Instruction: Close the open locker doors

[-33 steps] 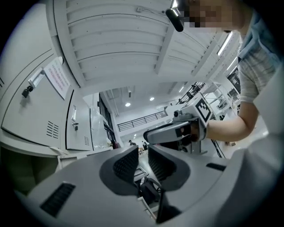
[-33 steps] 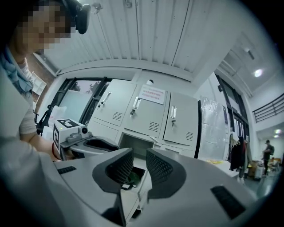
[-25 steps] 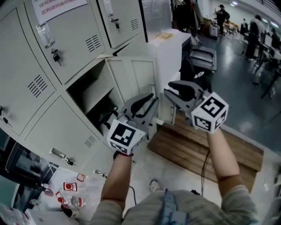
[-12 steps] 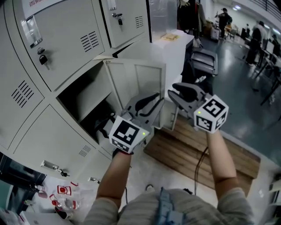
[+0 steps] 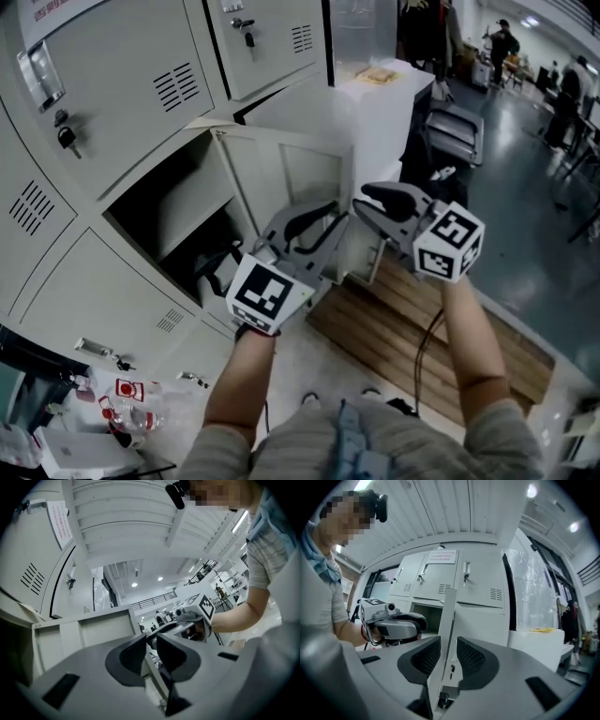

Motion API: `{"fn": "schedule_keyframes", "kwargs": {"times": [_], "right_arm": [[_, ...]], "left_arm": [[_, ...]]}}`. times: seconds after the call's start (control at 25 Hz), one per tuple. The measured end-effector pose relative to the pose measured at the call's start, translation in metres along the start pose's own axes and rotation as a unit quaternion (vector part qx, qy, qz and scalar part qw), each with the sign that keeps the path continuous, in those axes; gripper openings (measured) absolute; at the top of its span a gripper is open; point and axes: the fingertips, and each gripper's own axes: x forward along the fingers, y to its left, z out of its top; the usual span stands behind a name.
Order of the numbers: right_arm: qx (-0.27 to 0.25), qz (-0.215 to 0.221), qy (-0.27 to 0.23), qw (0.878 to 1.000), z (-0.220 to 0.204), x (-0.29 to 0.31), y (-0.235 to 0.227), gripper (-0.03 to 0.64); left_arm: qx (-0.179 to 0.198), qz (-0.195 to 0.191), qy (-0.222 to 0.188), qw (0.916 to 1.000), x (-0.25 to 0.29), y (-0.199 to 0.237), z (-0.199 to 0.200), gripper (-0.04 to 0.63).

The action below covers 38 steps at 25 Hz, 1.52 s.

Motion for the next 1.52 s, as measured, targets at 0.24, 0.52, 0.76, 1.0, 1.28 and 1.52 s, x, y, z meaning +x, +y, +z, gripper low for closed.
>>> {"fn": "schedule_keyframes", "kwargs": {"times": [0.24,0.52,0.76,1.0,1.28,1.52], "right_arm": [[-0.005,0.118,0.003,0.993,-0.003,0.012,-0.003,0.087],[-0.006,0.214,-0.021,0.977,0.002,0.012,0.004,0.087],[-0.035,0.263,-0.05,0.963,0.008,0.014,0.039,0.087],[-0.05,0.303,-0.08,0.948,0.018,0.025,0.086,0.087],[-0.054,0.339,-0.089,0.935,0.027,0.047,0.136,0.087],[-0.046,0.354,-0.088,0.93,0.035,0.073,0.173,0.087]], "left_arm": [[-0.004,0.08,0.019,0.9966,0.01,0.01,-0.002,0.067],[-0.009,0.175,0.054,0.9831,0.001,0.009,-0.013,0.067],[-0.004,0.248,0.075,0.9658,-0.029,0.005,-0.009,0.067],[0.008,0.297,0.104,0.9492,-0.063,0.002,-0.002,0.067],[0.013,0.331,0.125,0.9352,-0.112,0.009,-0.002,0.067],[0.008,0.345,0.126,0.93,-0.156,0.022,-0.001,0.067]]}}
